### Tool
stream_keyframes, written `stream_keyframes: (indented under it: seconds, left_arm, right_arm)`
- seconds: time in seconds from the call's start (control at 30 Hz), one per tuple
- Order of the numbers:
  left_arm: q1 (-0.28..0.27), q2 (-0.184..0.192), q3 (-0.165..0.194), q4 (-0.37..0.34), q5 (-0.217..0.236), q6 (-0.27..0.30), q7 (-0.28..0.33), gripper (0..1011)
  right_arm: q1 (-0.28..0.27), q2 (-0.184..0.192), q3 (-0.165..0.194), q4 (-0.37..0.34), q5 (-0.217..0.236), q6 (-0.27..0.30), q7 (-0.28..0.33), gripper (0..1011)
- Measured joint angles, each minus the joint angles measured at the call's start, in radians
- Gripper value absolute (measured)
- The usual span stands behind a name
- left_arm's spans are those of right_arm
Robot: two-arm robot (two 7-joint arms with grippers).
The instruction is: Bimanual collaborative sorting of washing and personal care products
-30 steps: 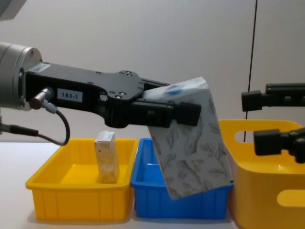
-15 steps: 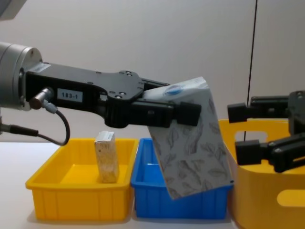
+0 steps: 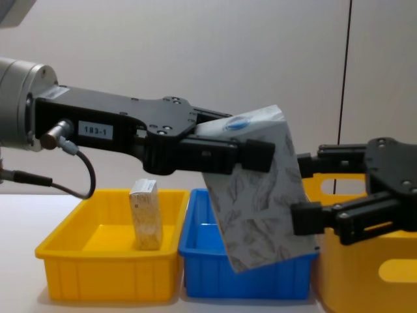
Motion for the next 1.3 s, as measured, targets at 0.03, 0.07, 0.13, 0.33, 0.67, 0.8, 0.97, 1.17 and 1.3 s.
stream_keyframes:
  seconds: [0.03, 0.07, 0.13, 0.33, 0.67, 0.8, 0.97, 1.17, 1.3]
  left_arm:
    - [0.0, 0.0, 0.0, 0.0, 0.0, 0.0, 0.0, 369]
    - [0.0, 0.0, 0.0, 0.0, 0.0, 0.0, 0.0, 369]
    - [0.0, 0.0, 0.0, 0.0, 0.0, 0.0, 0.0, 369]
    - [0.0, 0.0, 0.0, 0.0, 0.0, 0.0, 0.0, 369]
    - [0.0, 0.0, 0.0, 0.0, 0.0, 0.0, 0.0, 369]
    - [0.0, 0.0, 0.0, 0.0, 0.0, 0.0, 0.0, 369]
    - [0.0, 0.0, 0.0, 0.0, 0.0, 0.0, 0.0, 369]
    - [0.0, 0.0, 0.0, 0.0, 0.0, 0.0, 0.001, 369]
    - [0.0, 0.0, -0.001, 0.0, 0.0, 0.0, 0.002, 369]
  right_arm:
    - [0.004, -0.007, -0.004, 0.005, -0.003, -0.002, -0.006, 1002]
    - [0.005, -0.01, -0.006, 0.008, -0.004, -0.003, -0.008, 1002]
    - [0.008, -0.016, -0.011, 0.014, -0.007, -0.005, -0.015, 1002]
    - [0.018, -0.04, -0.028, 0.033, -0.016, -0.007, -0.038, 1002]
    - [0.027, -0.06, -0.05, 0.044, -0.022, 0.008, -0.062, 951]
    - [0.029, -0.065, -0.056, 0.048, -0.023, 0.014, -0.069, 845]
    - [0.03, -0.069, -0.061, 0.05, -0.024, 0.017, -0.074, 722]
    - [0.032, -0.072, -0.065, 0.052, -0.025, 0.021, -0.077, 514]
    - [0.032, -0.074, -0.067, 0.052, -0.025, 0.021, -0.077, 405]
